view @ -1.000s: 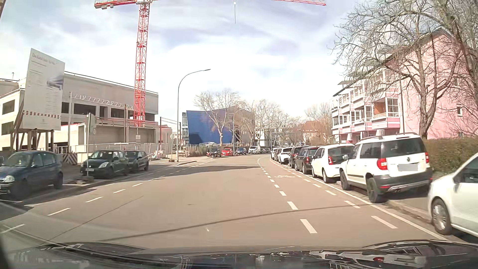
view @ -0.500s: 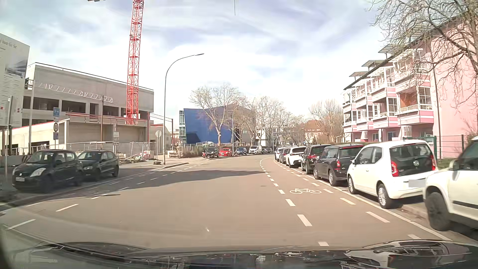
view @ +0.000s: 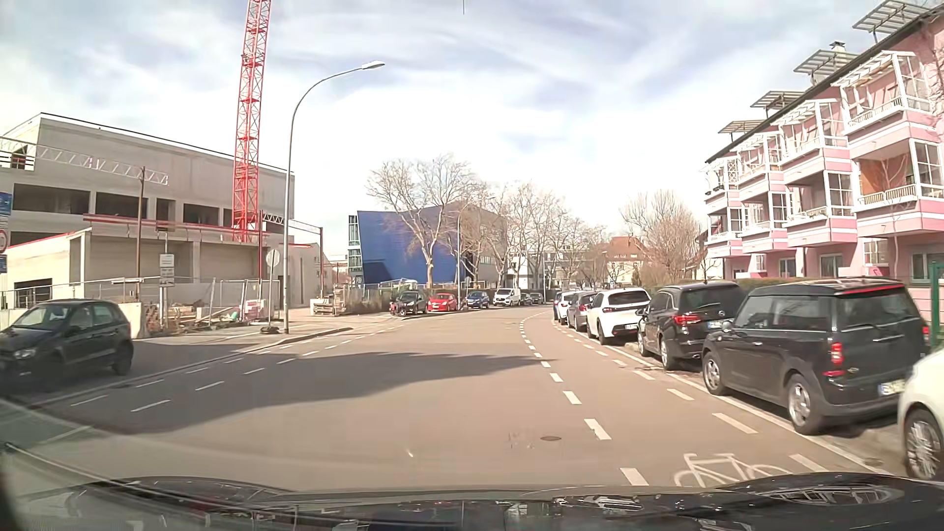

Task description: Follow the waypoints while adhering to traffic rules and regulations

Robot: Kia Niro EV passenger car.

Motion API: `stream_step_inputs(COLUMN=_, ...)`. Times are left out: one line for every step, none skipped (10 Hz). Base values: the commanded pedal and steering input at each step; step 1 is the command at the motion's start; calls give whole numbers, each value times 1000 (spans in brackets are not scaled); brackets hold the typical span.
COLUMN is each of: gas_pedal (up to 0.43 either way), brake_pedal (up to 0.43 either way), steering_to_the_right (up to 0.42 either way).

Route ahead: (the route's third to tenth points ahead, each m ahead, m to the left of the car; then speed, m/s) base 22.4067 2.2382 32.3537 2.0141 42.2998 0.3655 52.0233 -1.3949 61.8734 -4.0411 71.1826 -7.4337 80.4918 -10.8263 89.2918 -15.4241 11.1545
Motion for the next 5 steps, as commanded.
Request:
stream_step_inputs(gas_pedal=47, brake_pedal=0, steering_to_the_right=-1)
stream_step_inputs(gas_pedal=47, brake_pedal=0, steering_to_the_right=0)
stream_step_inputs(gas_pedal=47, brake_pedal=0, steering_to_the_right=0)
stream_step_inputs(gas_pedal=47, brake_pedal=0, steering_to_the_right=1)
stream_step_inputs(gas_pedal=47, brake_pedal=0, steering_to_the_right=2)
